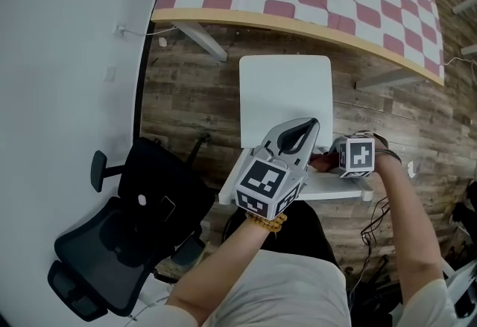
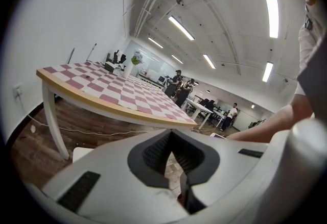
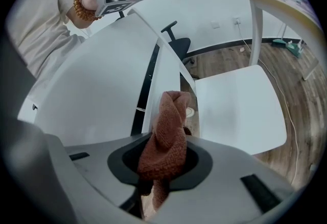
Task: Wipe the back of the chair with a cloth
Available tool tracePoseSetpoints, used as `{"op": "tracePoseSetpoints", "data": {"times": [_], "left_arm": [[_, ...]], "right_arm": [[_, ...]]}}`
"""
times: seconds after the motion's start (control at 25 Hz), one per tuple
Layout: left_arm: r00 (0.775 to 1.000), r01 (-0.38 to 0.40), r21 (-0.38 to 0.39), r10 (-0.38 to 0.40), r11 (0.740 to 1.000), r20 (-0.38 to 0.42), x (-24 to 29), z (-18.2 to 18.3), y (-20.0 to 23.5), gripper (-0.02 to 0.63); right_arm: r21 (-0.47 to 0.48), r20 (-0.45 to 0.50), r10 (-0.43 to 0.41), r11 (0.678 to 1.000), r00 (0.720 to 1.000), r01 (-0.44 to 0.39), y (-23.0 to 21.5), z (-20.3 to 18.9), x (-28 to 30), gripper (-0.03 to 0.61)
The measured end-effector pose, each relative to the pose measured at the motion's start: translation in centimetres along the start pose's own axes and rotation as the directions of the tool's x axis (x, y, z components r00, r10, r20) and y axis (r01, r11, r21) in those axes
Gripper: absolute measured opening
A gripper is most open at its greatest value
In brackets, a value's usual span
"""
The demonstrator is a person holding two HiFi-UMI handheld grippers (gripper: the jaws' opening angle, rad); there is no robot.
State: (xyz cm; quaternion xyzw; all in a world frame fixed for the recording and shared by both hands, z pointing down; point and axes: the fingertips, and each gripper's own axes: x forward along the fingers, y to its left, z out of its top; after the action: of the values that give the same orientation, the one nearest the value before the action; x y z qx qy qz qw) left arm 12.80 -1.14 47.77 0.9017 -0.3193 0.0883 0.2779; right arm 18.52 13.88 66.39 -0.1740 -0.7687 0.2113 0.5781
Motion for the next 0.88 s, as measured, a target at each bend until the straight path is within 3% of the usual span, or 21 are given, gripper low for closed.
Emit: {"op": "tracePoseSetpoints", "data": {"times": [0.64,0.88], "left_arm": [[1.0,0.003,0.036,-0.004,0.999,0.028,-1.8,3.4,-2.1,0.012],[0.999,0.004,0.051,-0.006,0.999,0.031,-2.6,4.6,-2.5,0.012]], "right_arm": [[0.002,0.014,0.022,1.0,1.0,-0.022,4.1,0.4,-5.1,0.1],[-0.032,0.07,0.059,0.998,0.996,-0.057,6.4,2.3,-8.2,0.1]]}}
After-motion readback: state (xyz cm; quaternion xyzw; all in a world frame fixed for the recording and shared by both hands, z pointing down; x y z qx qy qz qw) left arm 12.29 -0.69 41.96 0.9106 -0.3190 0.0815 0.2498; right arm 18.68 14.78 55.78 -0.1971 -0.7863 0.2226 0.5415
